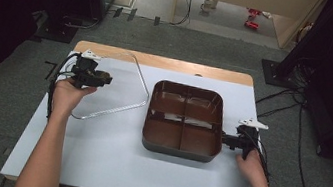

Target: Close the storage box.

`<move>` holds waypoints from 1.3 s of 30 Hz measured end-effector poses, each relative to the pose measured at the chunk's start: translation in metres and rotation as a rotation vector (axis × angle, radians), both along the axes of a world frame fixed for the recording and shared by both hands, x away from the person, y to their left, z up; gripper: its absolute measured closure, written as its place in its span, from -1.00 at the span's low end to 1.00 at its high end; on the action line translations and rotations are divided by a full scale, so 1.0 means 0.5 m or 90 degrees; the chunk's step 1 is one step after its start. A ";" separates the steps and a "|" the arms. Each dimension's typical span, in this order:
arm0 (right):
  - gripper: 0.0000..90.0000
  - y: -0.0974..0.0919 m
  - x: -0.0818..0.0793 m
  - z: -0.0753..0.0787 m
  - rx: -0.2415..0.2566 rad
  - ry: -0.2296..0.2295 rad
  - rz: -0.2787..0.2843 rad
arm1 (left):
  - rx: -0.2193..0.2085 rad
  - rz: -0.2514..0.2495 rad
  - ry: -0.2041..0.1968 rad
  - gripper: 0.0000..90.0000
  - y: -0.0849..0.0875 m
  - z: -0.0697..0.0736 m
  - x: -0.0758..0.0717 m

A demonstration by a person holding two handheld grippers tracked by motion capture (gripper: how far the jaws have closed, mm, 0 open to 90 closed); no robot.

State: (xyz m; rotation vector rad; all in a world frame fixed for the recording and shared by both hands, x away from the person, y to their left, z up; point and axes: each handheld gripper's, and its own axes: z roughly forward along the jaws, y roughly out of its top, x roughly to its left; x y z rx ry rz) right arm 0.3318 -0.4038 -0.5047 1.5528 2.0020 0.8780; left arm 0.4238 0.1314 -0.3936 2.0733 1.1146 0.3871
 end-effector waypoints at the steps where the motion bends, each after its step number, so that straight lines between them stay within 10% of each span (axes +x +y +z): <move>1: -0.83 0.000 0.000 0.000 0.000 0.000 0.000 | -0.002 -0.006 -0.002 0.32 -0.004 0.005 -0.003; 39: -0.83 0.000 0.000 0.000 -0.001 0.001 0.001 | -0.027 -0.171 -0.001 0.32 -0.227 0.004 -0.063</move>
